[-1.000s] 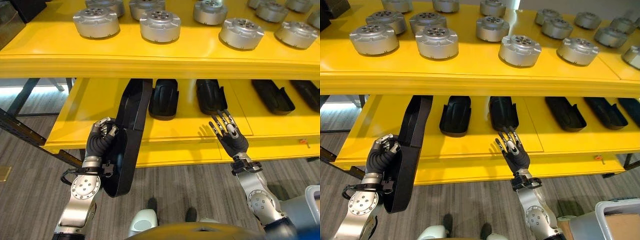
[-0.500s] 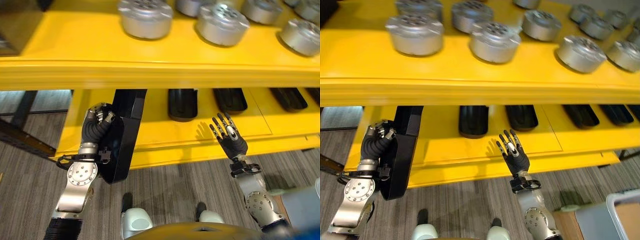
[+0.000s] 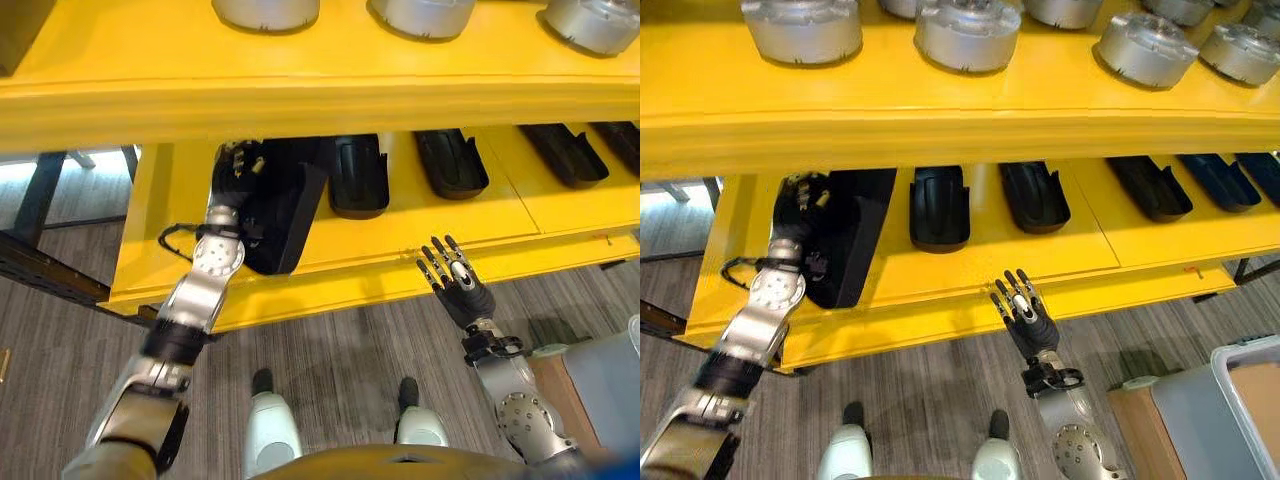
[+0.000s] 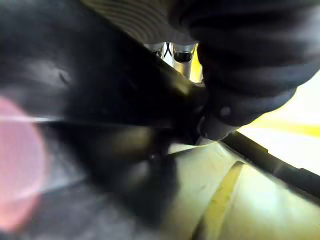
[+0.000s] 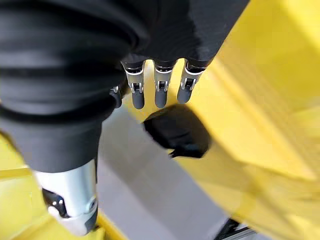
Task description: Move parts from the plastic box to the shelf.
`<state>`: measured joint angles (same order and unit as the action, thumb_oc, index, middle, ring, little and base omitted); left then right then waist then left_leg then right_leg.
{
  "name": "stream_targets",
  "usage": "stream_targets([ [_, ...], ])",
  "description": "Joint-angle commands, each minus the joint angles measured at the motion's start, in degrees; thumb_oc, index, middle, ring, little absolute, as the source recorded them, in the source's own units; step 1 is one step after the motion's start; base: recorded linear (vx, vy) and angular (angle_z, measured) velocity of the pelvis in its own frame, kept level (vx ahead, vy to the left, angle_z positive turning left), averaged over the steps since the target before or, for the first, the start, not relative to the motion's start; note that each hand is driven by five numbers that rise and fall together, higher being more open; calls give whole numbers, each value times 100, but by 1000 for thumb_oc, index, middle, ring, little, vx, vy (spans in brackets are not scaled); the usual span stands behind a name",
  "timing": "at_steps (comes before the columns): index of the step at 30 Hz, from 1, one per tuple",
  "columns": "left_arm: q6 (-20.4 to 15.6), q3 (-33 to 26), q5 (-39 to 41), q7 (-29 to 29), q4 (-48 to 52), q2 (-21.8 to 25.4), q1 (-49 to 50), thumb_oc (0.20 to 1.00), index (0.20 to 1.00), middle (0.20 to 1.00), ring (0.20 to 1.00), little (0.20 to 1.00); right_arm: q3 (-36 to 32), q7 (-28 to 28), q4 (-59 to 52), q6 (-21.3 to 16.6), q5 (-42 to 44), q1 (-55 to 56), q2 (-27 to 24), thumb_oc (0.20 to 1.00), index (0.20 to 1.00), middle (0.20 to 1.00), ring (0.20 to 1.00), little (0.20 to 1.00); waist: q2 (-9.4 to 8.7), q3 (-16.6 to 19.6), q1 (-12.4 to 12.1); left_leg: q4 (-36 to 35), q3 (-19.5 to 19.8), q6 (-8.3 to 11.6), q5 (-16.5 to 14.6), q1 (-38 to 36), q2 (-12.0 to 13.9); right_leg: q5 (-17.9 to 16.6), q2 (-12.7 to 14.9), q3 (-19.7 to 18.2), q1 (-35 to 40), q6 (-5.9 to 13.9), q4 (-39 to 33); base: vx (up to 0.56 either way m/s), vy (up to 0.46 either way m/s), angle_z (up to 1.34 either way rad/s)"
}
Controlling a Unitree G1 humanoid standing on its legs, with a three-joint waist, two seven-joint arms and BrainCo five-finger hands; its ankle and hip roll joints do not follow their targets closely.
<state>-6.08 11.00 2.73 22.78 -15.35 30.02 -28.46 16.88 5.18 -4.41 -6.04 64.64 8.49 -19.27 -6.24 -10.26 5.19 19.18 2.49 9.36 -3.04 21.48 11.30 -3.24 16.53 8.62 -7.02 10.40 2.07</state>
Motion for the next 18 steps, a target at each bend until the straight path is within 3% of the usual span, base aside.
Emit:
stream_targets([
  [1, -179, -21, 174, 513, -325, 273, -1031, 200, 200, 200, 200, 200, -4, 107, -322, -132, 248, -357, -101, 1000, 1000, 1000, 1000, 1000, 43, -362, -78, -137, -292, -153, 132, -260, 82, 217, 461, -103, 21, 241, 607, -99, -11, -9],
  [7, -201, -215, 729, 871, -967, 350, -1540, 200, 200, 200, 200, 200, 241, 56, -320, -139, 356, -500, -78, 1000, 1000, 1000, 1000, 1000, 57, -571, -61, 61, -202, -145, 165, 63, 131, 313, 397, -157, -421, 199, 1006, -78, -9, -2],
  [18, -188, -758, 1223, 1300, -1067, 648, -1746, 200, 200, 200, 200, 200, 465, 46, -361, -82, 461, -505, -214, 1000, 1000, 1000, 1000, 1000, 75, -692, -91, 437, 48, -62, 134, 588, 170, 645, 312, -241, -994, 79, 1755, -55, -9, 3],
])
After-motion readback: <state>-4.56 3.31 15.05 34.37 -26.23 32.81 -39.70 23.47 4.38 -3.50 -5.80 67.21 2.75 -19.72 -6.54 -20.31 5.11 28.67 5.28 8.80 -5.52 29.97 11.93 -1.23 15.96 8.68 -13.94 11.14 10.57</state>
